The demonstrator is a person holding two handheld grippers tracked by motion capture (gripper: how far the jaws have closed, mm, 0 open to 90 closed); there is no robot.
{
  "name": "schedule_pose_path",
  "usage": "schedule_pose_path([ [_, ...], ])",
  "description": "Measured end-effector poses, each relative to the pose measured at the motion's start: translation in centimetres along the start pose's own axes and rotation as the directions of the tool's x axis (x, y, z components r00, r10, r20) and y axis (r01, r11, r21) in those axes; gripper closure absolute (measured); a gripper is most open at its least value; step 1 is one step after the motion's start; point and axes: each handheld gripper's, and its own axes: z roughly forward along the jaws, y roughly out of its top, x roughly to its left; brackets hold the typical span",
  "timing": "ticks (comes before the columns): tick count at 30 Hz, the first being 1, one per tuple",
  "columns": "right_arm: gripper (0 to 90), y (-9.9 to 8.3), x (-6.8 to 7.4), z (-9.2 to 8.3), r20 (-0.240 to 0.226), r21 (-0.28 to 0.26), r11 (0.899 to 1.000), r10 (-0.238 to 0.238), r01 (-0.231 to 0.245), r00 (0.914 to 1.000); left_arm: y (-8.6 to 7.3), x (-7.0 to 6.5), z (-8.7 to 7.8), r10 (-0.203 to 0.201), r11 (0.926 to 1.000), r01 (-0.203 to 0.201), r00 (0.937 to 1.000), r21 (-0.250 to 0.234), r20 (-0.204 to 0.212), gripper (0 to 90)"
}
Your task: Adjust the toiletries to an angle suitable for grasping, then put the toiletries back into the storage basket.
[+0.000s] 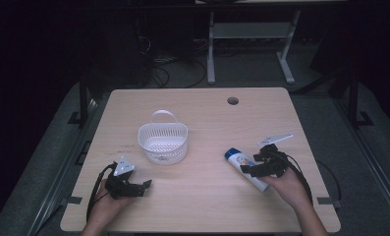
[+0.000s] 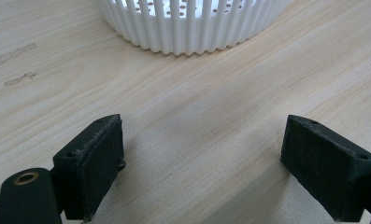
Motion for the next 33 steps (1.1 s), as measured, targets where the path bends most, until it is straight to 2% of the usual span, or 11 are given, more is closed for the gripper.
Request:
schedule_pose_path([
  [7,20.8,0.3,-0.3,0.5,0.002,0.018,1.0,-0.008,0.008,1.0,0.0,0.0,0.0,0.0,1.0,0.0,1.0,0.001,0.0,12.9],
  [24,19.8,2.4,-0.3,2.6,0.046,0.098,0.993,-0.071,0.066,0.9964,0.0,0.0,0.0,0.0,1.0,0.0,1.0,0.003,0.0,12.9],
  [25,19.9,2.7,-0.2,3.0,0.046,0.118,0.99,-0.08,0.074,0.9958,0.0,0.0,0.0,0.001,1.0,-0.001,1.0,0.003,0.0,12.8],
  [33,20.6,3.4,-0.1,4.8,0.051,0.176,0.98,-0.103,0.093,0.9933,0.0,0.0,0.0,0.0,1.0,0.0,1.0,0.003,0.0,12.8],
])
